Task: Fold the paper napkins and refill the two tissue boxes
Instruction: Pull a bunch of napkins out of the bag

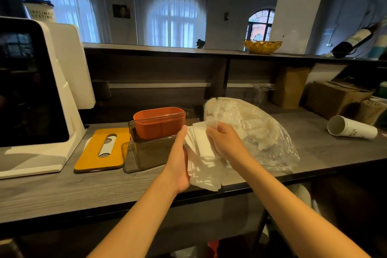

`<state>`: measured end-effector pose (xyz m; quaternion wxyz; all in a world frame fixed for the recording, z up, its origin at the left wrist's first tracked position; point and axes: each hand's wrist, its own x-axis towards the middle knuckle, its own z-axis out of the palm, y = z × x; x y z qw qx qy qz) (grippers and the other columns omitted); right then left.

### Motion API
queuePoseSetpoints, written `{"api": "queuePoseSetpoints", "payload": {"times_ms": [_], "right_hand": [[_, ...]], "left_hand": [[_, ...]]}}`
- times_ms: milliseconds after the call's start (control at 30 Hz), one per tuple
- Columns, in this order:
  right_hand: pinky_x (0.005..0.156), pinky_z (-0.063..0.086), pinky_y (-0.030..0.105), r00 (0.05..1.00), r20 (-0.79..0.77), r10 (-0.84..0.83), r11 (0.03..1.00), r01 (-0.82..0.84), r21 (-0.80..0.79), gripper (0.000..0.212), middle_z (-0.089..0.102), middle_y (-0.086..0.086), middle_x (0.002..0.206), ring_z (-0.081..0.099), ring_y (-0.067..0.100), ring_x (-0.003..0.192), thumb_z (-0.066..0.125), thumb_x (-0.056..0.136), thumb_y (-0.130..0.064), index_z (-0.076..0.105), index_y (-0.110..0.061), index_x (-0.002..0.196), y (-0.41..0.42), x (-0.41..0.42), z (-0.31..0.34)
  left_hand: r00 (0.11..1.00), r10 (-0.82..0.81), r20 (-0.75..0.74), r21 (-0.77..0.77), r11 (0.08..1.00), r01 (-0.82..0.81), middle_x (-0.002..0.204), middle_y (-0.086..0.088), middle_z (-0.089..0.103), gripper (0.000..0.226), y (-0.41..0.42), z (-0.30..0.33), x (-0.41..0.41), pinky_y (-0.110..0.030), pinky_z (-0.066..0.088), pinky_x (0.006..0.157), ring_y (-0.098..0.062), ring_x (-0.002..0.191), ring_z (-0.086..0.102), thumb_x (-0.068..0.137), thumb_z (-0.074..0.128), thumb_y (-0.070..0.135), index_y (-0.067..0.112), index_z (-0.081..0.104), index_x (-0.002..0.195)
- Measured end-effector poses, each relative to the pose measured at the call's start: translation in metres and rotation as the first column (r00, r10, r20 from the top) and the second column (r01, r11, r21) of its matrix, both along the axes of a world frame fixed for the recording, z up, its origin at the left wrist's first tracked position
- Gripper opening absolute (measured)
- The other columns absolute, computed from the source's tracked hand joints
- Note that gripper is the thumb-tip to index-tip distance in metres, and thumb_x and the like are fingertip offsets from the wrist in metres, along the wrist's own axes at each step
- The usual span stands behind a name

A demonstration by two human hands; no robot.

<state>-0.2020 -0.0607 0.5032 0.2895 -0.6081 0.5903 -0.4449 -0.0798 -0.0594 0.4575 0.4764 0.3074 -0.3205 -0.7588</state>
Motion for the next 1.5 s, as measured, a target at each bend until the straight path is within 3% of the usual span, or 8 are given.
{"api": "queuePoseSetpoints", "payload": {"times_ms": [133, 267, 400, 567, 767, 1000, 1233, 1500], "right_hand": [[0.069, 0.043, 0.031, 1.000, 0.000, 0.007, 0.999, -0.007, -0.050, 0.022, 0.059, -0.005, 0.078, 0.055, 0.012, 0.074, 0.043, 0.102, -0.019, 0.062, -0.018, 0.091, 0.002, 0.001, -0.011], [0.075, 0.045, 0.021, 0.998, 0.041, 0.055, 0.998, -0.054, -0.018, 0.017, 0.061, -0.004, 0.105, 0.056, 0.012, 0.096, 0.055, 0.099, -0.018, 0.062, -0.019, 0.115, 0.006, -0.007, -0.003], [0.101, 0.039, 0.029, 0.953, -0.029, 0.302, 0.951, -0.299, 0.083, 0.079, 0.035, -0.009, 0.149, 0.036, 0.010, 0.131, 0.076, 0.086, -0.025, 0.033, -0.038, 0.151, 0.000, -0.027, 0.002], [0.084, 0.051, 0.018, 0.839, -0.113, 0.533, 0.842, -0.512, 0.167, 0.080, 0.051, -0.018, 0.132, 0.054, 0.004, 0.116, 0.082, 0.079, -0.026, 0.039, -0.036, 0.146, -0.007, -0.037, -0.001], [0.093, 0.055, 0.032, 0.854, -0.189, 0.485, 0.874, -0.479, 0.076, 0.062, 0.067, -0.009, 0.112, 0.064, 0.008, 0.104, 0.084, 0.076, -0.017, 0.057, -0.030, 0.130, -0.013, -0.032, -0.016], [0.069, 0.051, 0.016, 0.946, -0.113, 0.303, 0.950, -0.309, -0.037, 0.037, 0.069, -0.010, 0.097, 0.065, 0.004, 0.089, 0.083, 0.078, -0.019, 0.065, -0.027, 0.109, -0.016, -0.031, -0.036], [0.071, 0.051, 0.013, 0.968, 0.103, 0.231, 0.964, -0.213, -0.161, 0.048, 0.068, -0.010, 0.106, 0.064, 0.000, 0.094, 0.086, 0.075, -0.015, 0.062, -0.026, 0.116, -0.017, -0.027, -0.083], [0.083, 0.051, 0.020, 0.957, -0.018, 0.291, 0.956, -0.291, -0.018, 0.059, 0.065, -0.016, 0.114, 0.061, -0.006, 0.100, 0.087, 0.075, -0.029, 0.056, -0.030, 0.126, -0.029, -0.023, -0.091]], "left_hand": [[0.990, -0.032, 0.136, -0.033, 0.999, 0.036, 0.112, -0.014, 0.075, 0.035, 0.007, 0.003, 0.002, -0.051, 0.055, 0.095, -0.032, 0.101, 0.072, 0.093, 0.064, 0.037, 0.019, 0.068, 0.123], [0.935, -0.020, 0.354, -0.102, 0.993, 0.060, 0.101, -0.014, 0.074, 0.048, 0.000, 0.002, 0.013, -0.043, 0.056, 0.084, -0.028, 0.090, 0.070, 0.076, 0.072, 0.028, 0.009, 0.067, 0.120], [0.796, -0.062, 0.602, -0.286, 0.914, 0.288, 0.099, -0.005, 0.072, 0.027, -0.005, 0.014, 0.028, -0.030, 0.053, 0.078, -0.014, 0.088, 0.069, 0.091, 0.060, 0.012, 0.026, 0.065, 0.113], [0.598, -0.130, 0.791, -0.326, 0.737, 0.592, 0.119, 0.012, 0.055, 0.048, -0.003, 0.043, 0.037, -0.017, 0.050, 0.084, -0.006, 0.108, 0.057, 0.094, 0.059, 0.003, 0.043, 0.044, 0.113], [0.400, 0.018, 0.916, -0.289, 0.720, 0.631, 0.135, 0.008, 0.045, 0.100, -0.017, 0.036, 0.048, -0.036, 0.045, 0.109, -0.012, 0.124, 0.049, 0.068, 0.074, 0.031, 0.031, 0.019, 0.152], [0.406, 0.162, 0.899, -0.393, 0.706, 0.589, 0.121, 0.013, 0.058, 0.062, -0.033, 0.024, 0.054, -0.033, 0.053, 0.097, -0.008, 0.110, 0.059, 0.083, 0.079, 0.035, 0.036, 0.044, 0.134], [0.462, 0.277, 0.843, -0.498, 0.726, 0.474, 0.127, 0.016, 0.054, 0.079, -0.026, -0.004, 0.071, -0.026, 0.056, 0.090, -0.004, 0.111, 0.058, 0.075, 0.085, 0.027, 0.040, 0.038, 0.138], [0.573, 0.447, 0.687, -0.645, 0.739, 0.196, 0.124, 0.020, 0.053, 0.076, -0.017, -0.044, 0.074, -0.018, 0.054, 0.085, -0.003, 0.113, 0.057, 0.077, 0.085, 0.021, 0.040, 0.039, 0.133]]}}
